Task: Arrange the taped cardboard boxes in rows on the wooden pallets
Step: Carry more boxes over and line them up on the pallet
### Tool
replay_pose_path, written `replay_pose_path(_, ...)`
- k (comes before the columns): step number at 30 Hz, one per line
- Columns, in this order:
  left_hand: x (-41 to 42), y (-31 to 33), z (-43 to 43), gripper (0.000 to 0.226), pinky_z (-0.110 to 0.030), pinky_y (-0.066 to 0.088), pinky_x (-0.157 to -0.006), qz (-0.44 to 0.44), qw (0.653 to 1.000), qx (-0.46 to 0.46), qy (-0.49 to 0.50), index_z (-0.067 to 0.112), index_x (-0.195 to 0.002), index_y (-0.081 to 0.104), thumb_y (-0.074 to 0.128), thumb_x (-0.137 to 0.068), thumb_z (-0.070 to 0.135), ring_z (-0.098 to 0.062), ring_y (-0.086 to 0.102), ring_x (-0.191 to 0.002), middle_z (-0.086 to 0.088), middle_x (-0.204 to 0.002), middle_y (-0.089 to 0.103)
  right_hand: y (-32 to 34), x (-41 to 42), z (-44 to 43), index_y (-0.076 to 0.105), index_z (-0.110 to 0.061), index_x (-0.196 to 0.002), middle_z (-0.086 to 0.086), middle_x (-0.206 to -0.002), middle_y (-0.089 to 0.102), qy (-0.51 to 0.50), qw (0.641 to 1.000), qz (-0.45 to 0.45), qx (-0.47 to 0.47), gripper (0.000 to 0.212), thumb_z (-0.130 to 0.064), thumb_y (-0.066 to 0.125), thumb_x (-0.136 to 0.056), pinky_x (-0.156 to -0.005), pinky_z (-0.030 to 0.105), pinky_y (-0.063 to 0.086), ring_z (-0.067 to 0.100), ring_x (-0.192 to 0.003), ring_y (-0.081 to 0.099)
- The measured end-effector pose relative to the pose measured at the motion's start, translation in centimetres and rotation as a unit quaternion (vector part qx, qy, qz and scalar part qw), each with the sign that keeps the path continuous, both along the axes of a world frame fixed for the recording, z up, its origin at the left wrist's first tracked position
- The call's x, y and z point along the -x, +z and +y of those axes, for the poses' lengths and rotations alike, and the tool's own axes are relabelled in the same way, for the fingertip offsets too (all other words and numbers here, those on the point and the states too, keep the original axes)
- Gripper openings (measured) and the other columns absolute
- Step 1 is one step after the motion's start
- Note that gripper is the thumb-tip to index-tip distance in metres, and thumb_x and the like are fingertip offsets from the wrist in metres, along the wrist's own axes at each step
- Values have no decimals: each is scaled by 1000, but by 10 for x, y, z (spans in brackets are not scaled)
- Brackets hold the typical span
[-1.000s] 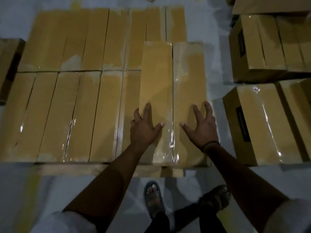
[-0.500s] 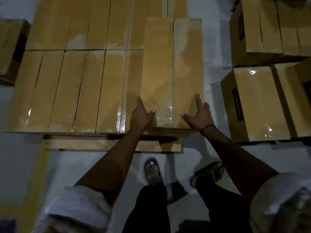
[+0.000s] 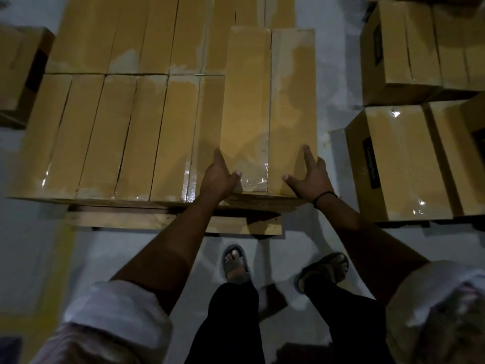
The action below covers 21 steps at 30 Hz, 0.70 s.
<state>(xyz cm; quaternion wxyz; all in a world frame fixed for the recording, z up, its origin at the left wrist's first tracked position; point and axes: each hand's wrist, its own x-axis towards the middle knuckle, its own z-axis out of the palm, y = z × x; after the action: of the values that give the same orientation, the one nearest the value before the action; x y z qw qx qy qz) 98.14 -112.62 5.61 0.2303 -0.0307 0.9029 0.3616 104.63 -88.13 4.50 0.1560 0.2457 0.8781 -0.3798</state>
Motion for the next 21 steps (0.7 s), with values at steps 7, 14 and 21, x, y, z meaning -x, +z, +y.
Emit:
replay_pose_path(7,-7,6,2,94,-39,42,-105,-2,1000,8,-6,9,-164,4,68,-98,29,-38,45,-140,-20,-158,41,-1,-4,2,2,-39,-161,20,-166,9,9,1000,2,-10,107,-47,77,-86,-116,45,35,39,-148,27)
replay_pose_path(14,-8,2,3,94,-39,43,-104,-2,1000,4,10,8,-163,6,70,-96,24,-39,47,-138,-22,-155,44,-3,-5,0,0,-41,-161,18,-166,6,6,1000,-8,6,110,-47,78,-84,-117,47,37,38,-149,26)
replay_pose_path(21,21,5,25,102,-54,35,-116,50,996,74,-18,13,-164,5,71,-92,43,-45,28,-147,-20,-168,8,1,10,11,-9,-26,-162,9,-164,19,-59,996,36,50,113,-38,76,-88,-118,43,32,31,-146,31)
